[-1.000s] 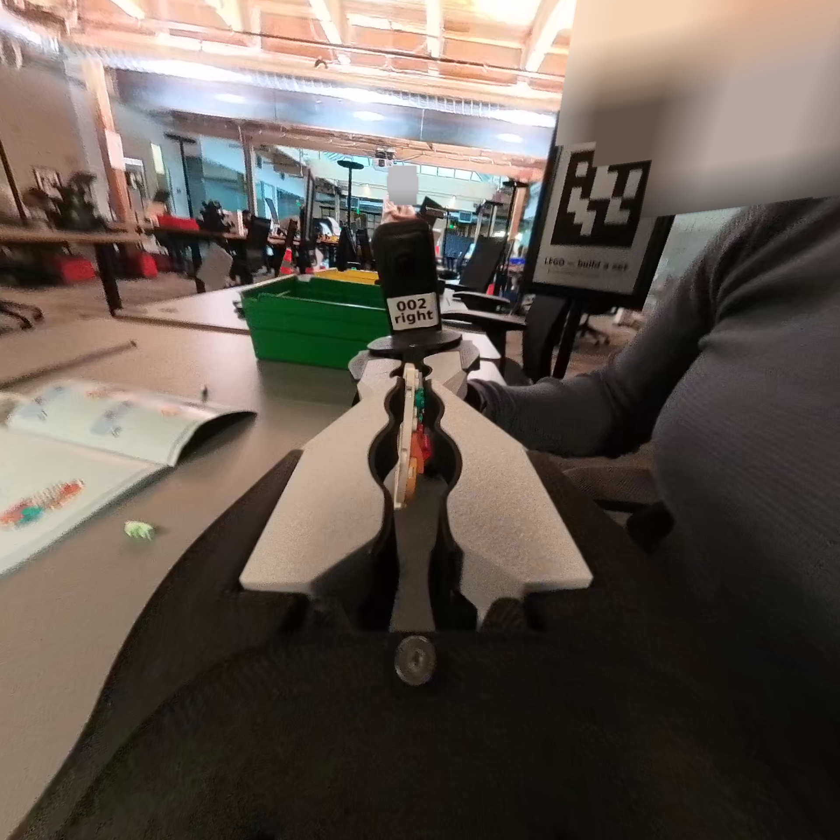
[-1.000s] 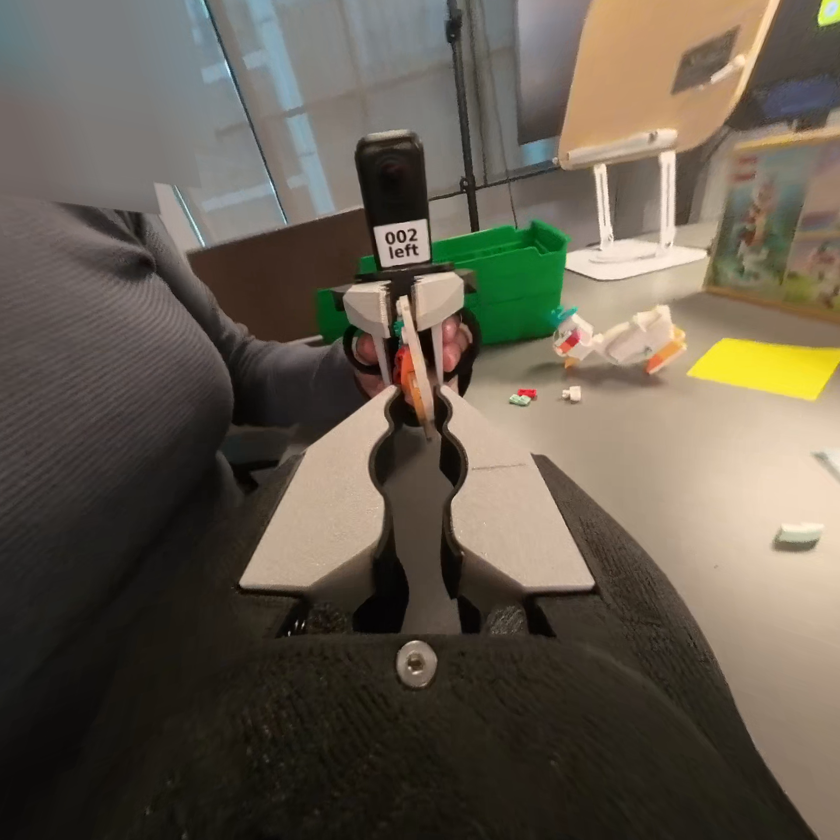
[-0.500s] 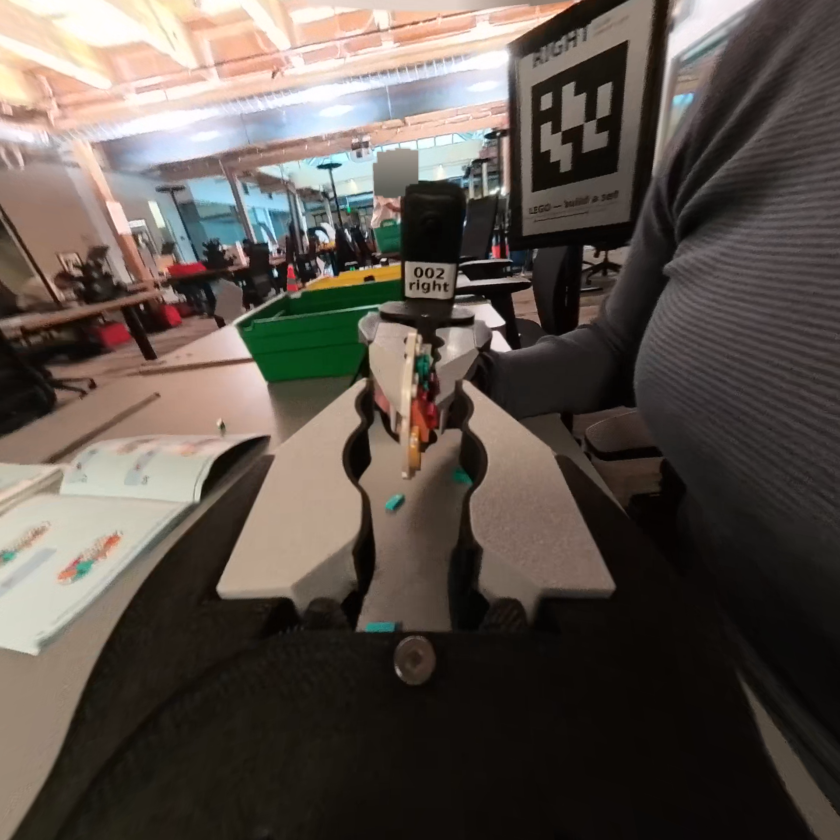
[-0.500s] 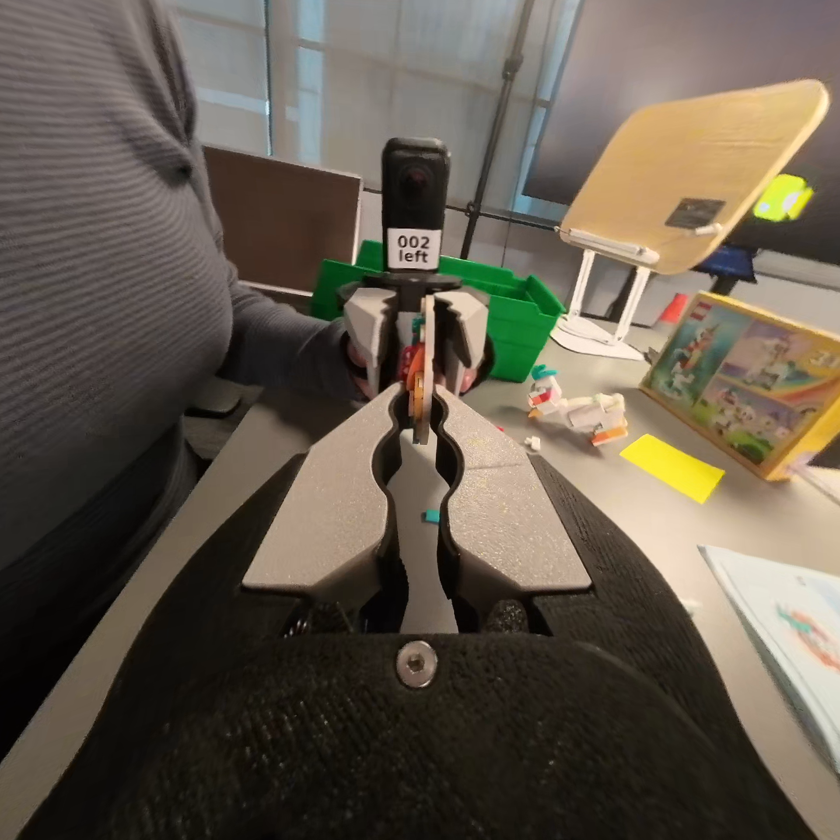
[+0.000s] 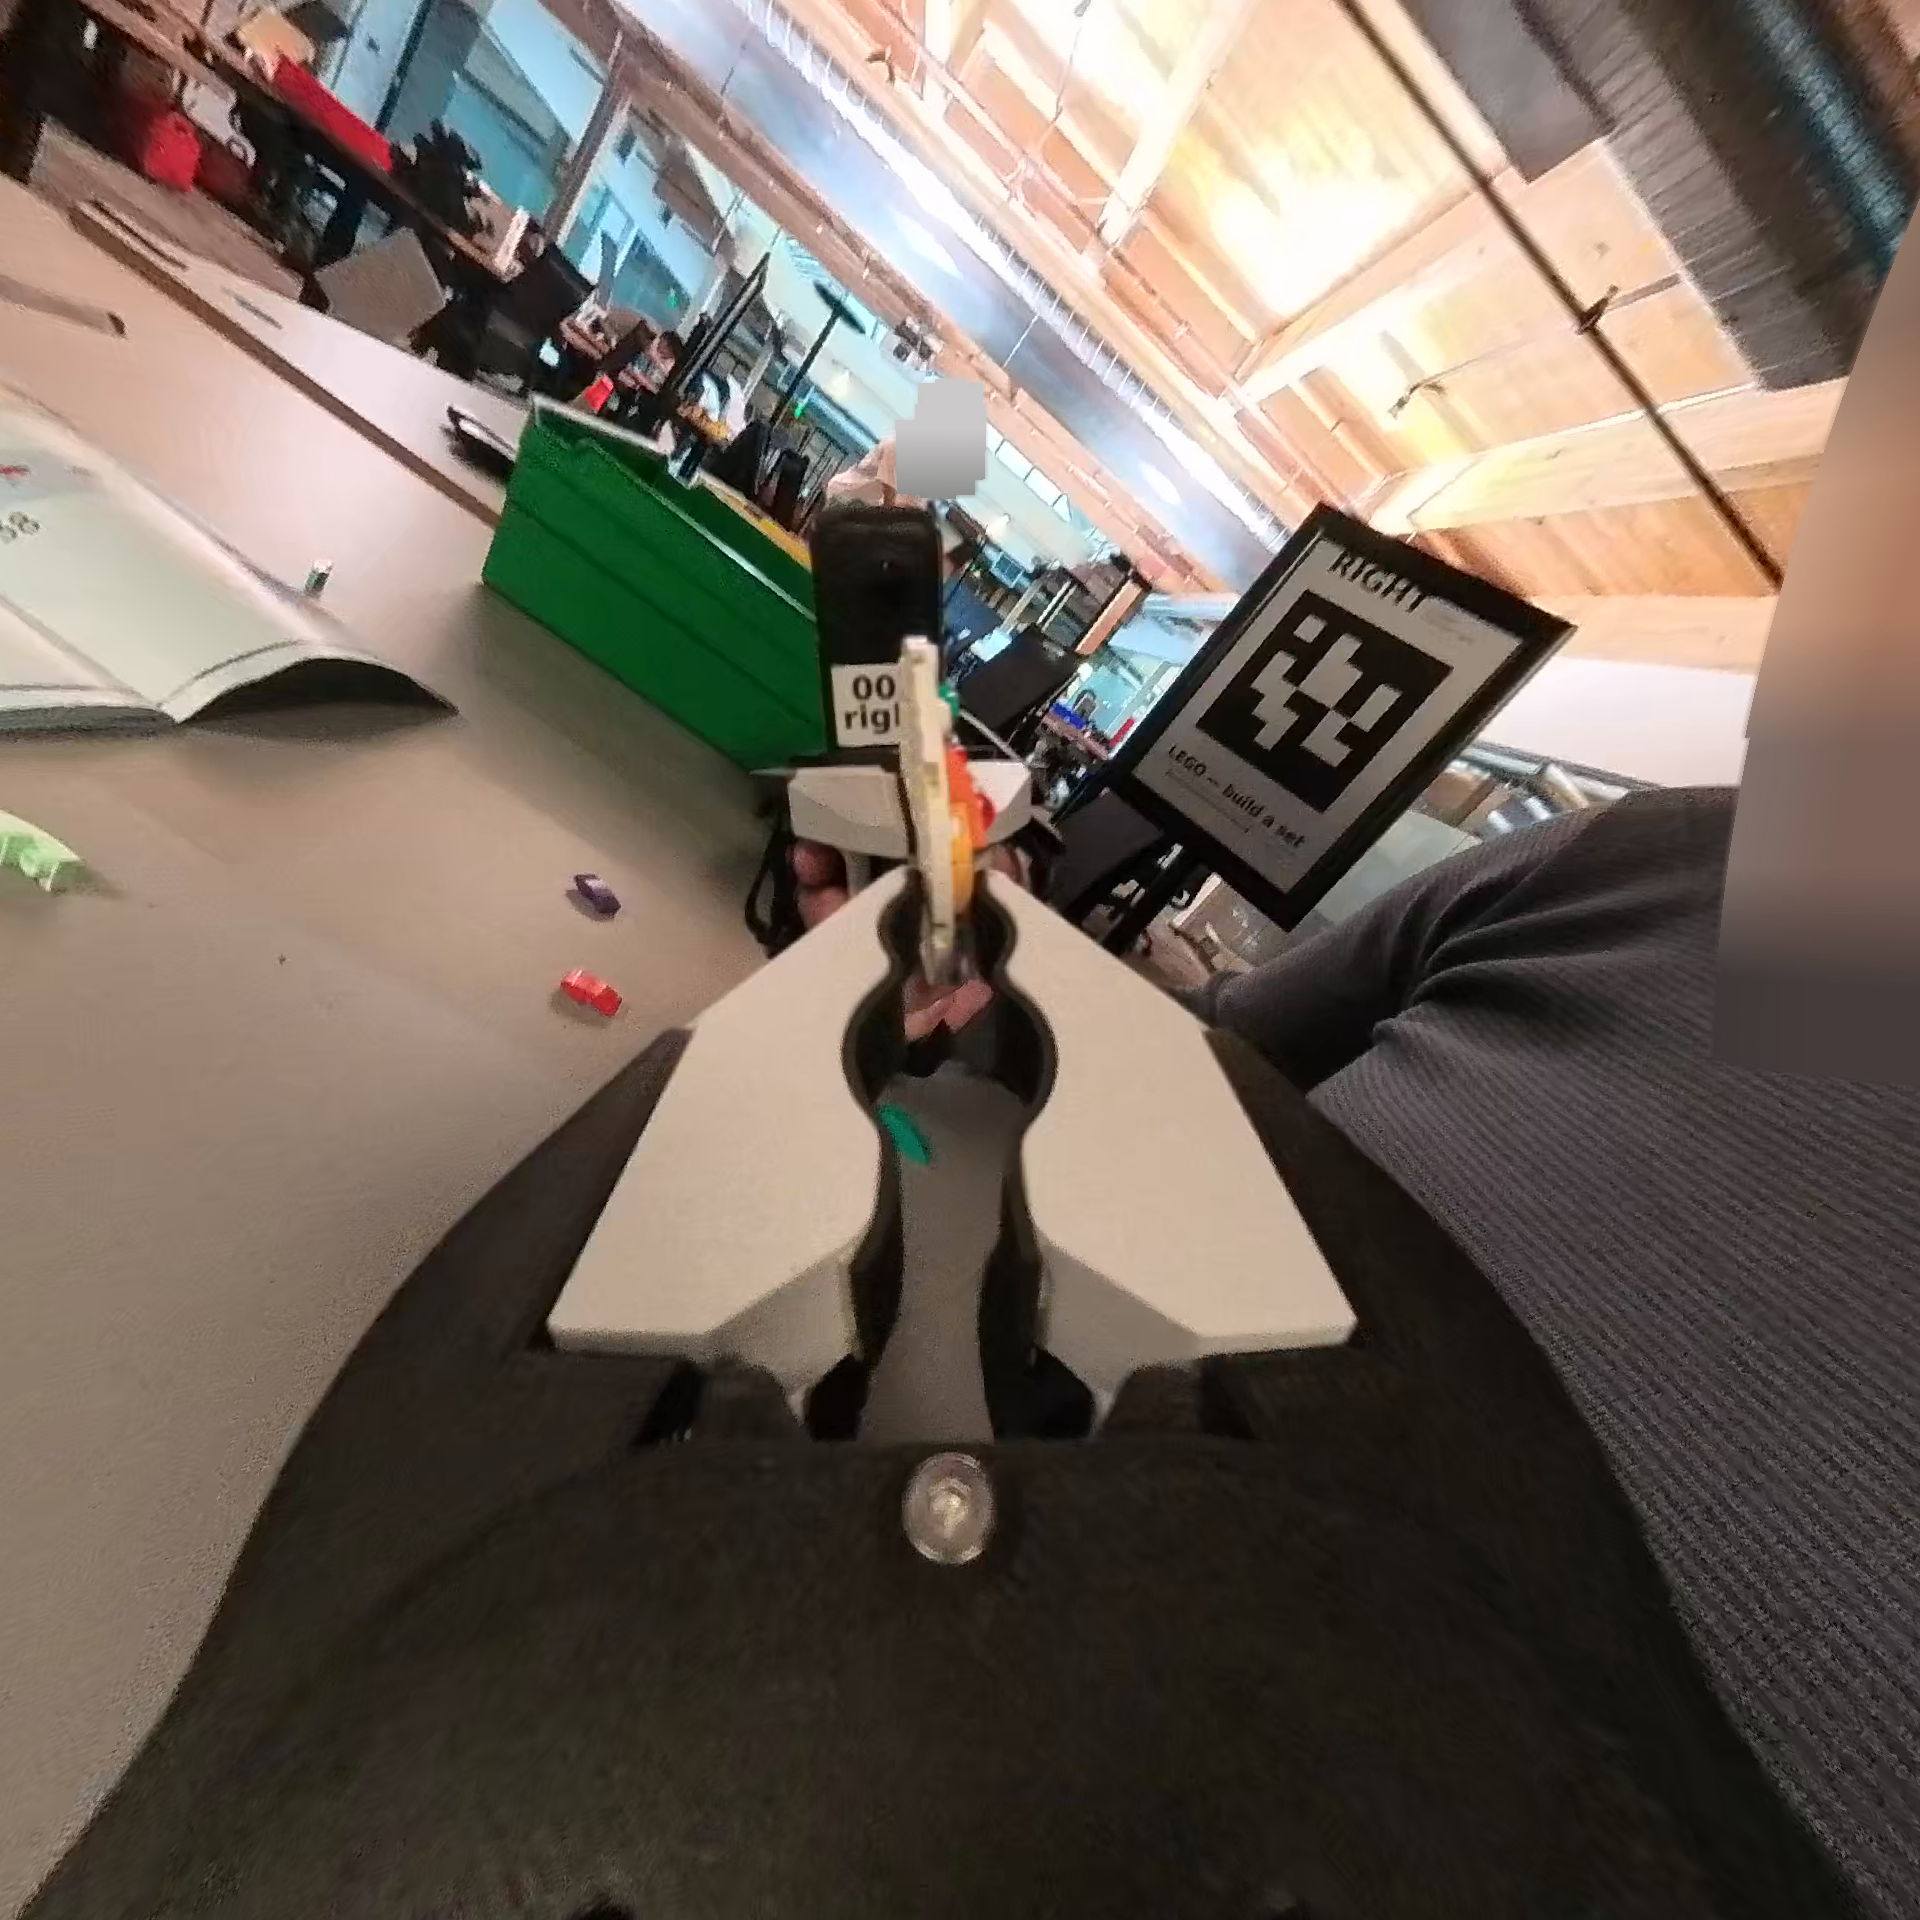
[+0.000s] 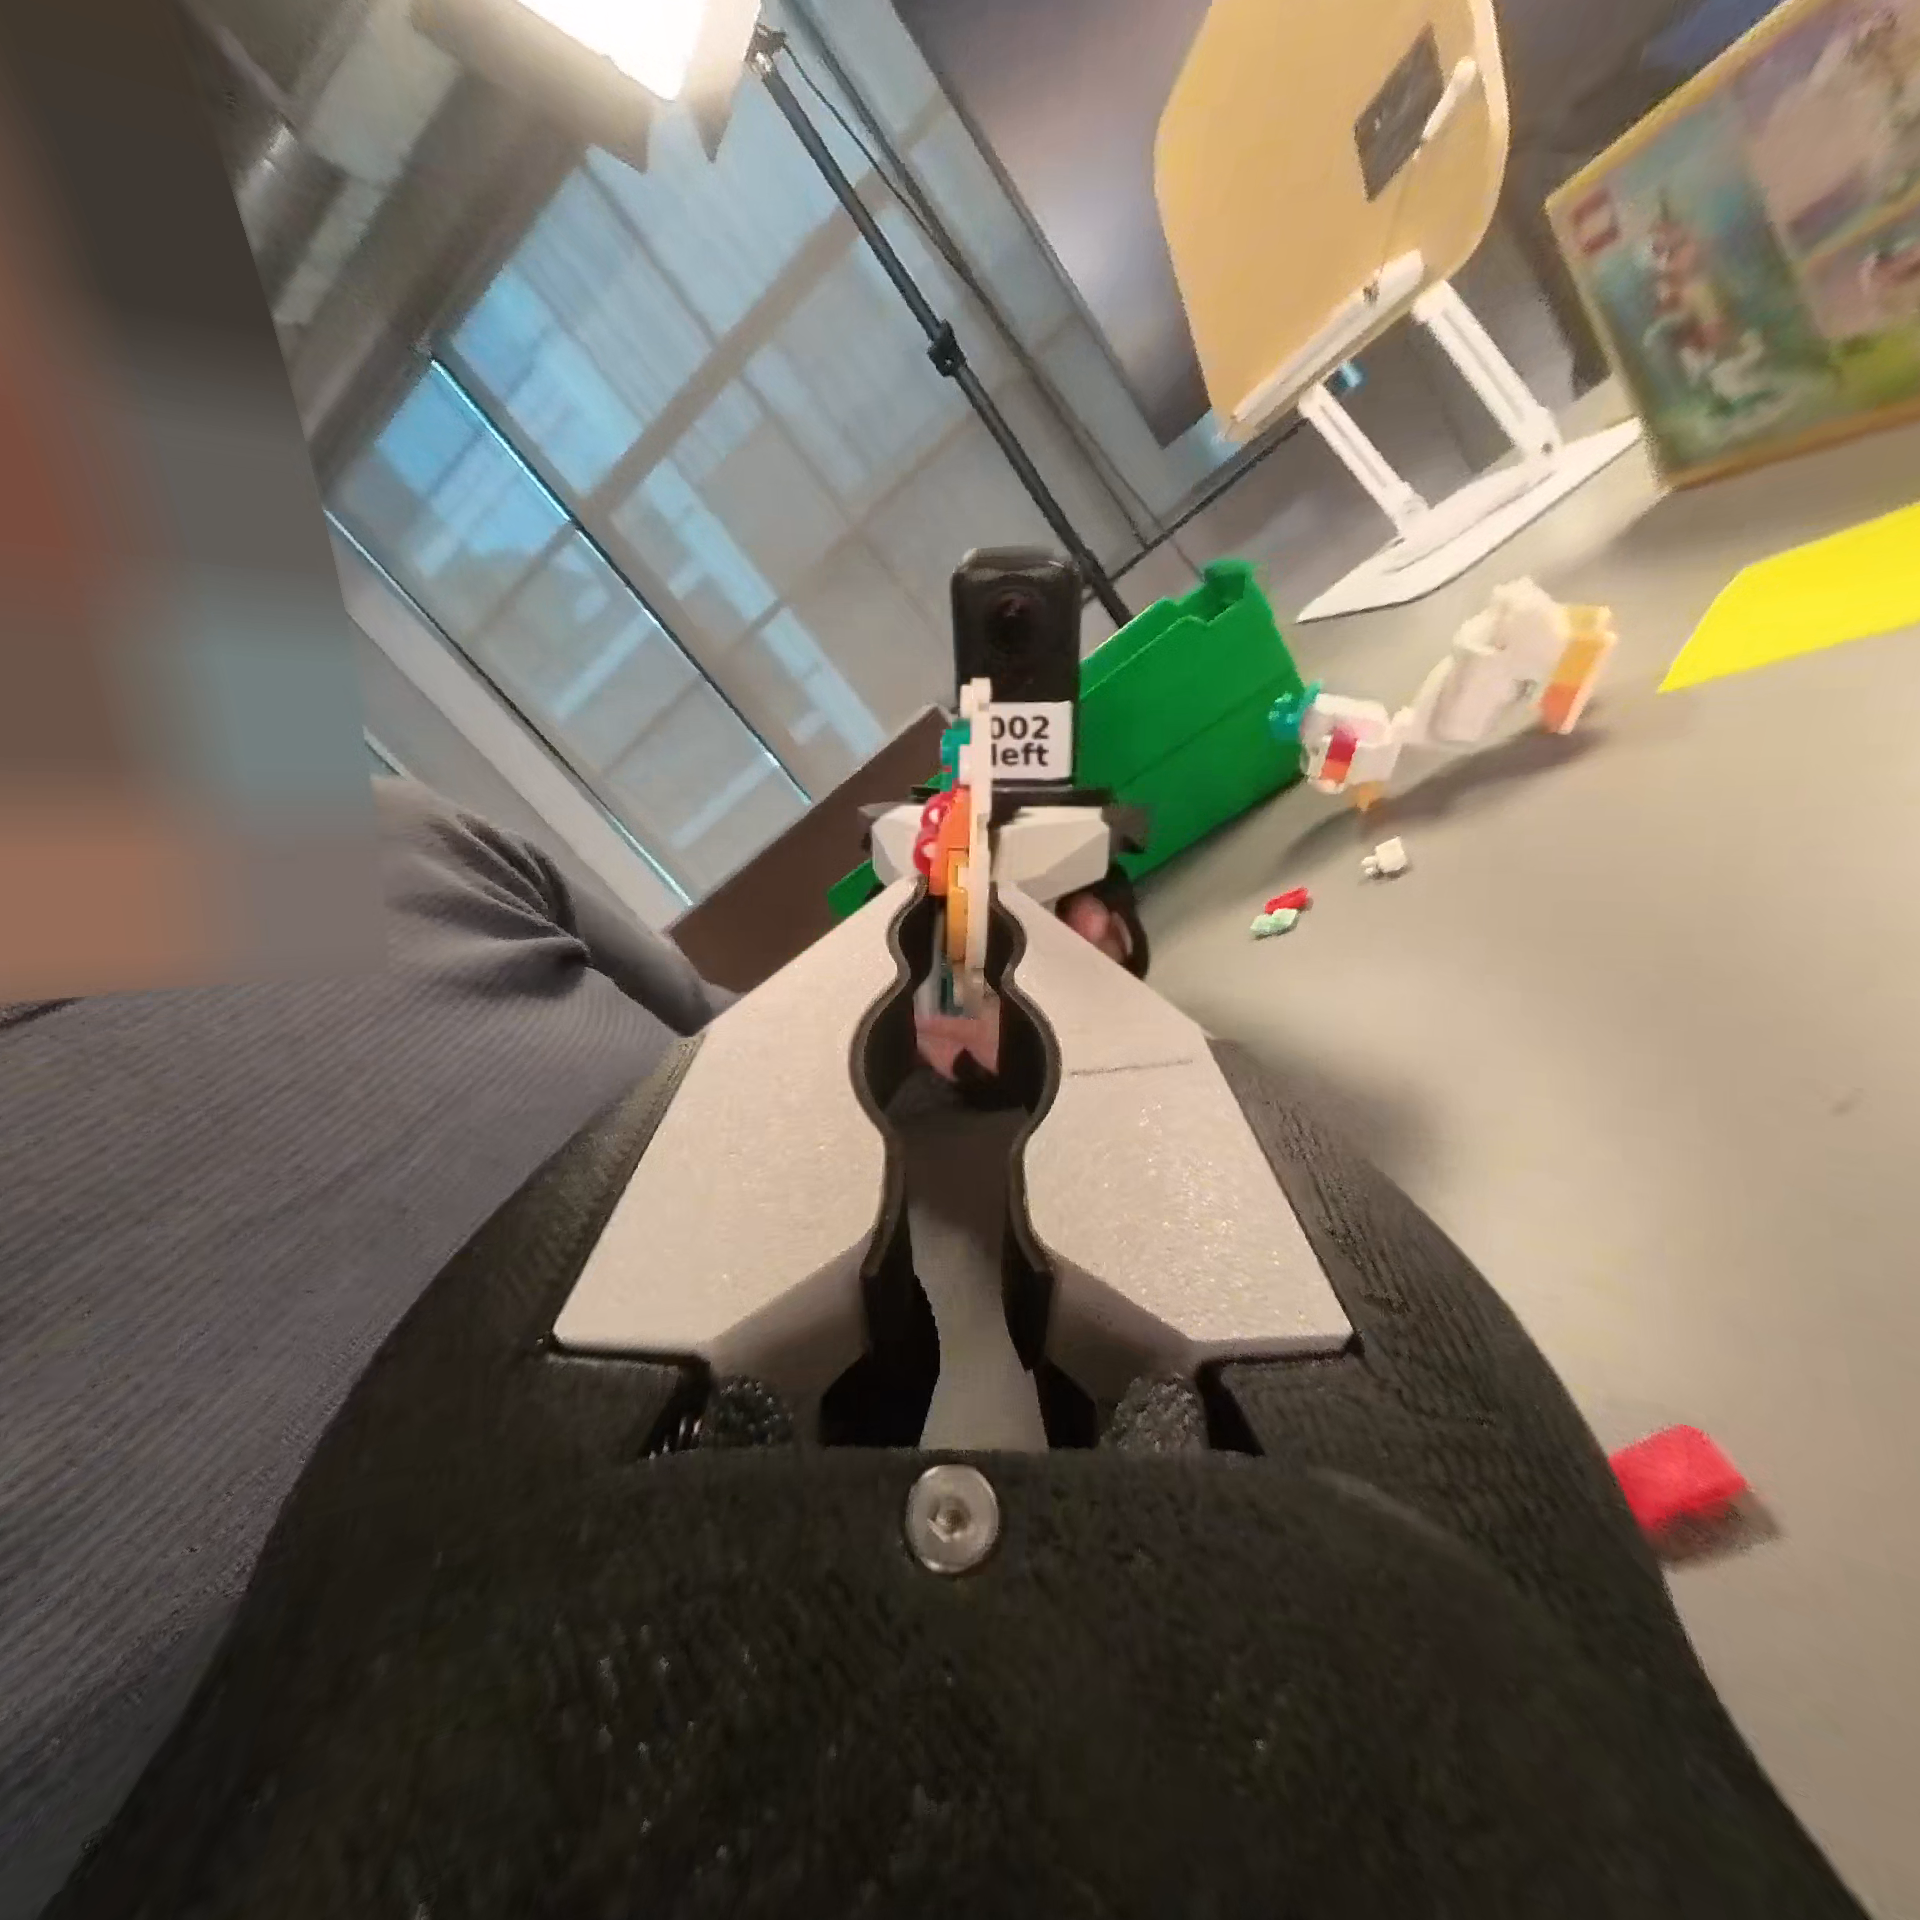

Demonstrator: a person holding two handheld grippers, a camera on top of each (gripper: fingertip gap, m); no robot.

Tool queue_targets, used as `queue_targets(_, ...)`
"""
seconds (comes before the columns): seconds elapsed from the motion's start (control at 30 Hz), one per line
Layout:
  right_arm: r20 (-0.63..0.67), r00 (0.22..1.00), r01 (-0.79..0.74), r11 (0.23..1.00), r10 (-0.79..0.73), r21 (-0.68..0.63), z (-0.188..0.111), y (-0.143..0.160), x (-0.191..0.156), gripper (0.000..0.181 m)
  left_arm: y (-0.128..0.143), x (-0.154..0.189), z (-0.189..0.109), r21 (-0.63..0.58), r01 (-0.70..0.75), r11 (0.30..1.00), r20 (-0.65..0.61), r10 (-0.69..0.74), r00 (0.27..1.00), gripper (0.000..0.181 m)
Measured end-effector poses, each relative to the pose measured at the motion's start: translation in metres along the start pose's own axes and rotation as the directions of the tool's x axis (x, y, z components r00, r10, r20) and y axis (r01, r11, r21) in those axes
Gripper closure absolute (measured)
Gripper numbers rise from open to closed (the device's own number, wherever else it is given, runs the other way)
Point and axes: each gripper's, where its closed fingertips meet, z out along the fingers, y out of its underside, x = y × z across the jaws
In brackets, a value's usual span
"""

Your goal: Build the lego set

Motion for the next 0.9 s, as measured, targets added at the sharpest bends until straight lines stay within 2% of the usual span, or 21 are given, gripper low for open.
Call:
queue_targets(0.1,-0.024,0.999,-0.039,0.999,0.039,-0.007,-0.001,0.002,0.006,0.171,0.007,-0.009,0.001,-0.039,0.014,0.999,0.064,-0.012,0.998,0.177)
queue_targets(0.13,-0.042,0.999,-0.025,1.000,0.026,0.011,-0.004,-0.003,0.009,0.163,0.008,-0.013,0.001,-0.044,0.054,0.998,0.081,-0.050,0.995,0.177)
queue_targets(0.17,-0.070,0.998,-0.002,0.999,0.006,0.051,-0.011,-0.013,0.012,0.155,0.008,-0.018,-0.001,-0.029,0.106,0.994,0.102,-0.103,0.989,0.177)
queue_targets(0.23,-0.147,0.988,0.054,0.991,-0.036,0.122,-0.035,-0.037,0.020,0.151,0.008,-0.028,-0.007,0.029,0.238,0.971,0.132,-0.240,0.962,0.177)
queue_targets(0.3,-0.295,0.948,0.152,0.984,-0.119,0.093,-0.062,-0.049,0.034,0.151,0.013,-0.035,-0.015,0.083,0.365,0.927,0.138,-0.373,0.917,0.177)
queue_targets(0.33,-0.380,0.907,0.204,0.979,-0.181,0.019,-0.074,-0.048,0.042,0.152,0.019,-0.035,-0.017,0.097,0.419,0.903,0.136,-0.429,0.893,0.177)
queue_targets(0.4,-0.482,0.808,0.262,0.939,-0.339,-0.222,-0.090,-0.030,0.056,0.158,0.026,-0.030,-0.019,0.111,0.489,0.865,0.116,-0.500,0.858,0.177)
queue_targets(0.5,-0.551,0.612,0.230,0.794,-0.568,-0.563,-0.117,-0.003,0.085,0.160,0.036,-0.029,-0.023,0.141,0.534,0.834,0.143,-0.550,0.823,0.177)
queue_targets(0.57,-0.533,0.550,0.198,0.720,-0.643,-0.665,-0.128,0.006,0.093,0.162,0.038,-0.030,-0.025,0.172,0.569,0.804,0.135,-0.592,0.795,0.177)
queue_targets(0.6,-0.540,0.533,0.173,0.709,-0.651,-0.684,-0.132,0.007,0.097,0.163,0.039,-0.031,-0.026,0.180,0.577,0.797,0.136,-0.601,0.788,0.177)
queue_targets(0.73,-0.662,0.589,0.004,0.820,-0.464,-0.572,-0.127,0.018,0.091,0.159,0.038,-0.038,-0.030,0.215,0.589,0.779,0.153,-0.623,0.767,0.177)
queue_targets(0.77,-0.705,0.558,-0.034,0.837,-0.437,-0.546,-0.129,0.022,0.092,0.159,0.038,-0.038,-0.030,0.219,0.589,0.778,0.155,-0.624,0.766,0.177)
queue_targets(0.83,-0.781,0.436,-0.075,0.847,-0.447,-0.527,-0.143,0.027,0.096,0.164,0.038,-0.039,-0.031,0.225,0.590,0.775,0.155,-0.627,0.764,0.177)
queue_targets(0.87,-0.804,0.399,-0.086,0.855,-0.441,-0.512,-0.148,0.029,0.096,0.166,0.037,-0.040,-0.031,0.230,0.589,0.775,0.156,-0.627,0.763,0.177)
queue_targets(0.9,-0.821,0.395,-0.090,0.872,-0.413,-0.482,-0.147,0.031,0.096,0.167,0.037,-0.041,-0.032,0.233,0.589,0.774,0.157,-0.628,0.762,0.177)
